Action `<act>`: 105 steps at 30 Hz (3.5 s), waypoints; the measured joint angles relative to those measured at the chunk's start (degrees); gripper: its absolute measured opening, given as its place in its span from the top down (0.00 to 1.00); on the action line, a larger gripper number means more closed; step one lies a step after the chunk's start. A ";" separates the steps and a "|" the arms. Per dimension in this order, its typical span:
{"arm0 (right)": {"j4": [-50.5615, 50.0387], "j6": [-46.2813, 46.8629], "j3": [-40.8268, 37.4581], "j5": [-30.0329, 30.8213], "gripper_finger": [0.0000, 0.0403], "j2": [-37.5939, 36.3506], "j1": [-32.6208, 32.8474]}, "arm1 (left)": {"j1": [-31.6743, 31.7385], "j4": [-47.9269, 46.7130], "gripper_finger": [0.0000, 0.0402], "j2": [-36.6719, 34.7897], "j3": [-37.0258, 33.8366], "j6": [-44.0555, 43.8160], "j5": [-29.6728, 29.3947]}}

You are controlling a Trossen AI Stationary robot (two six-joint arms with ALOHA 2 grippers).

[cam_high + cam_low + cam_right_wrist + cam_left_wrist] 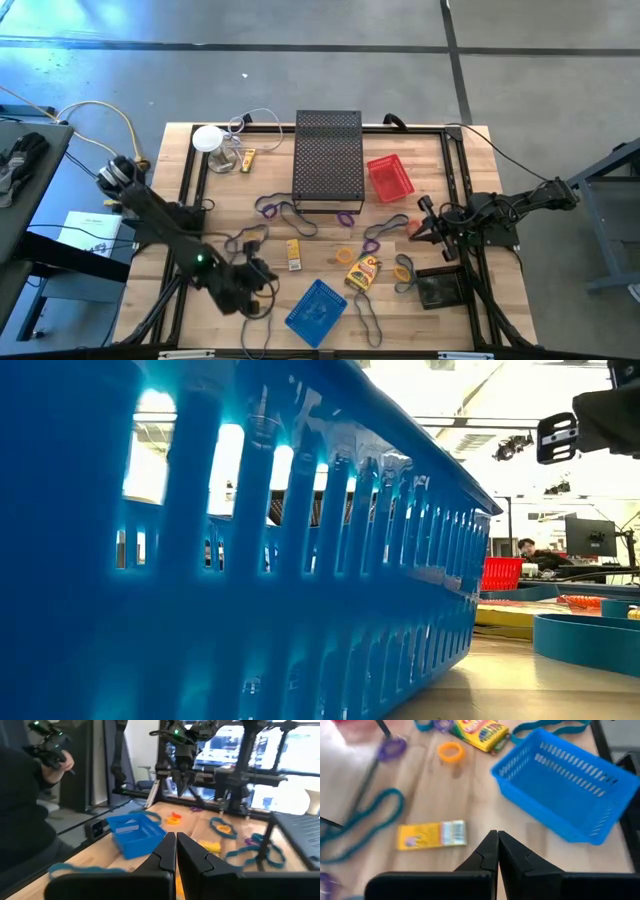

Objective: Pick & Place Office Desk Supplies
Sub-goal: Put the blue rubber band into the blue bin

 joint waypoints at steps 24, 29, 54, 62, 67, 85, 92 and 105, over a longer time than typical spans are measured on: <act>-1.70 0.38 0.02 -0.23 1.00 0.22 -0.01 | -8.93 2.76 0.59 7.05 0.43 -3.57 -0.15; -1.63 -0.04 0.00 1.63 1.00 0.22 -0.02 | -8.80 6.93 0.59 13.05 0.39 -3.84 0.13; -1.72 -1.15 0.00 12.63 1.00 0.22 -0.02 | -9.64 6.85 0.59 15.67 0.41 -5.14 1.88; -1.63 -1.15 0.01 13.16 1.00 0.24 -0.02 | -9.68 6.65 0.59 15.67 0.43 -3.83 4.59; -1.22 -1.05 0.02 10.29 1.00 0.24 -0.02 | -8.88 3.54 0.59 15.72 0.41 -6.68 5.64; -0.85 0.21 0.02 10.83 1.00 0.25 -0.02 | -2.93 3.49 0.70 16.89 0.41 -3.81 19.64; -0.88 0.01 0.00 10.88 1.00 0.25 -0.02 | -1.55 4.31 0.76 20.15 0.54 -3.87 23.02; -2.69 -0.06 0.00 10.89 1.00 0.25 -0.02 | -0.84 6.92 0.99 18.79 0.58 -12.96 19.94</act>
